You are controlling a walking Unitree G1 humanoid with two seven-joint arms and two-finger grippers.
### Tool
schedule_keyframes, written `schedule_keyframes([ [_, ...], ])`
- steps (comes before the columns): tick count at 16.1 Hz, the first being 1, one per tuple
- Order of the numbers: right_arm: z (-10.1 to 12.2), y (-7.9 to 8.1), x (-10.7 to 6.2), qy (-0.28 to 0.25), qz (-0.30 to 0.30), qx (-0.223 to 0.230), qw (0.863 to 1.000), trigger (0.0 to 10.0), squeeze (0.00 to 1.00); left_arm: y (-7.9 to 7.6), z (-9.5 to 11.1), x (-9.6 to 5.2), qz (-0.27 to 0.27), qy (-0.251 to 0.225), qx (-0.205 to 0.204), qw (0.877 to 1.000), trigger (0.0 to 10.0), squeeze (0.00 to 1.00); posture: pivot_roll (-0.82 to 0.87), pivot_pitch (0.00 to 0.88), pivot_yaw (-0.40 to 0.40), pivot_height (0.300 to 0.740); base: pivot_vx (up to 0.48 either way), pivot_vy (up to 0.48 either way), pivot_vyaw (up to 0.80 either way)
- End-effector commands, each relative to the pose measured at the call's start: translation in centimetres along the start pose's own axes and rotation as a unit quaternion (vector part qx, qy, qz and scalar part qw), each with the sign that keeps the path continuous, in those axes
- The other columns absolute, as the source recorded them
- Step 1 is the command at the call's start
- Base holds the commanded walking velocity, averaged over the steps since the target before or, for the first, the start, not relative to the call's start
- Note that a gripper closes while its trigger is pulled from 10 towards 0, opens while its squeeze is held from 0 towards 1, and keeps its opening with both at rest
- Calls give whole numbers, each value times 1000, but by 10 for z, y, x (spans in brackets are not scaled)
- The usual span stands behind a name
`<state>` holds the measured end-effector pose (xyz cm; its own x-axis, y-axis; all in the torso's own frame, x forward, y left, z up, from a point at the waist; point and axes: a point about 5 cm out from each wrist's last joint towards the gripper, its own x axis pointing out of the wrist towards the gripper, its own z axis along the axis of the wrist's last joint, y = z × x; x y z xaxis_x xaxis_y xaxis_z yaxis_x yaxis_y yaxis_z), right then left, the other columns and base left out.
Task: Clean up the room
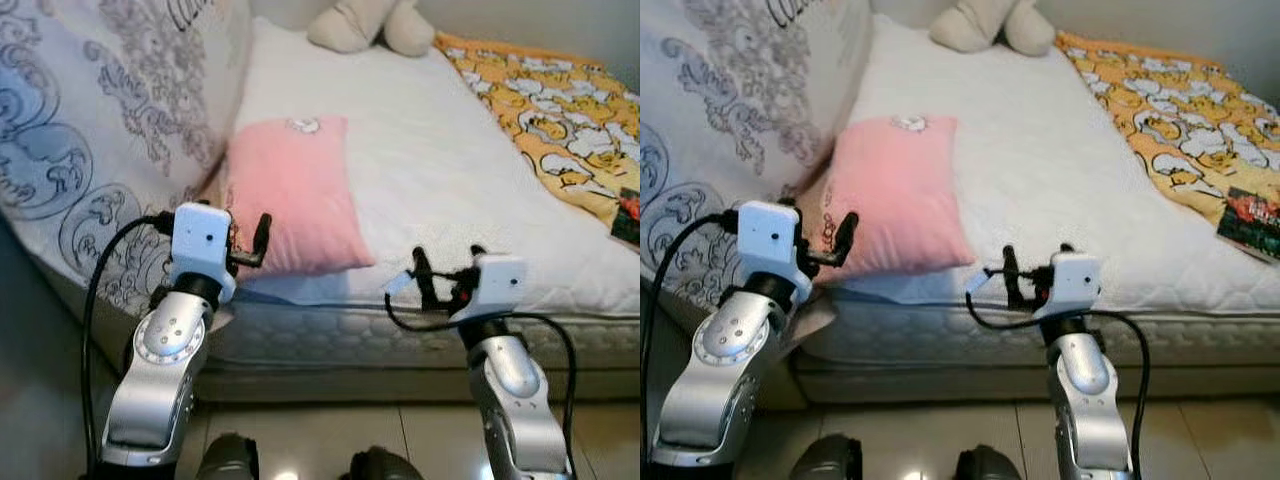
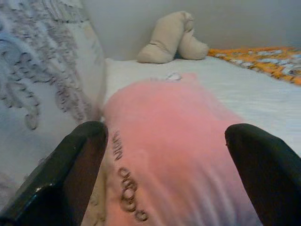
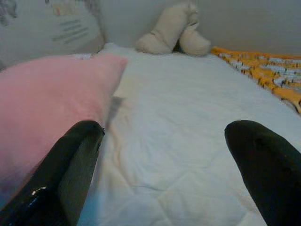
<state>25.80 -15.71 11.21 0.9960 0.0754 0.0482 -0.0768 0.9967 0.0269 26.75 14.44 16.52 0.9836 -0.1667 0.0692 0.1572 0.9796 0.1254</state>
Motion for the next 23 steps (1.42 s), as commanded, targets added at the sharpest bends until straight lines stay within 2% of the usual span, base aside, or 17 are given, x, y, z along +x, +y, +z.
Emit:
schedule_keyframes([
  [1, 13, -1, 5, -23, -8, -8, 1000, 10000, 0, 0, 10, 4, 2, -25, -11, 1000, 10000, 0, 89, 0, -93, 697, 442, 0, 0],
  [3, 19, 0, 10, -32, -11, -5, 999, 10000, 0, 3, 15, 10, 17, -33, -8, 999, 10000, 0, 88, 0, -90, 697, 480, 0, 0],
  [8, 21, 0, 24, -27, -6, -1, 1000, 10000, 0, 4, 10, 16, 25, -17, -27, 999, 10000, 0, 86, 0, -85, 697, 480, 0, 0],
  [12, 33, 5, 45, -36, 17, 5, 999, 10000, 0, 7, 12, 23, 45, -16, -35, 998, 10000, 0, 93, 0, -88, 697, 461, 0, 0],
  [14, 41, 7, 59, -38, 38, 9, 999, 10000, 0, 9, 14, 27, 56, -15, -42, 997, 10000, 0, 101, 0, -92, 697, 302, 373, 0],
  [16, 42, 7, 67, -26, 46, 26, 998, 10000, 0, 12, 16, 32, 60, -15, -18, 998, 10000, 0, 105, 0, -91, 697, 146, 403, 0],
  [17, 41, 9, 73, -10, 51, 45, 998, 10000, 1000, 15, 18, 37, 57, -16, -12, 998, 10000, 1000, 110, 0, -94, 697, 0, 0, 0],
  [18, 40, 11, 79, 7, 63, 81, 995, 10000, 1000, 20, 19, 44, 50, -11, -24, 998, 10000, 1000, 111, 0, -94, 697, 0, 0, 0],
  [19, 40, 12, 81, 12, 70, 92, 993, 10000, 1000, 22, 19, 47, 48, -6, -28, 998, 10000, 1000, 110, 0, -92, 697, 0, 0, 0],
  [20, 36, 14, 83, 28, 81, 121, 989, 10000, 1000, 25, 16, 54, 44, 15, -39, 998, 10000, 1000, 109, 0, -90, 697, 0, 0, 0],
  [23, 25, 7, 86, 61, 57, 187, 979, 10000, 1000, 21, 7, 67, 21, 73, -100, 992, 10000, 1000, 107, 0, -89, 697, 0, 0, 0],
])
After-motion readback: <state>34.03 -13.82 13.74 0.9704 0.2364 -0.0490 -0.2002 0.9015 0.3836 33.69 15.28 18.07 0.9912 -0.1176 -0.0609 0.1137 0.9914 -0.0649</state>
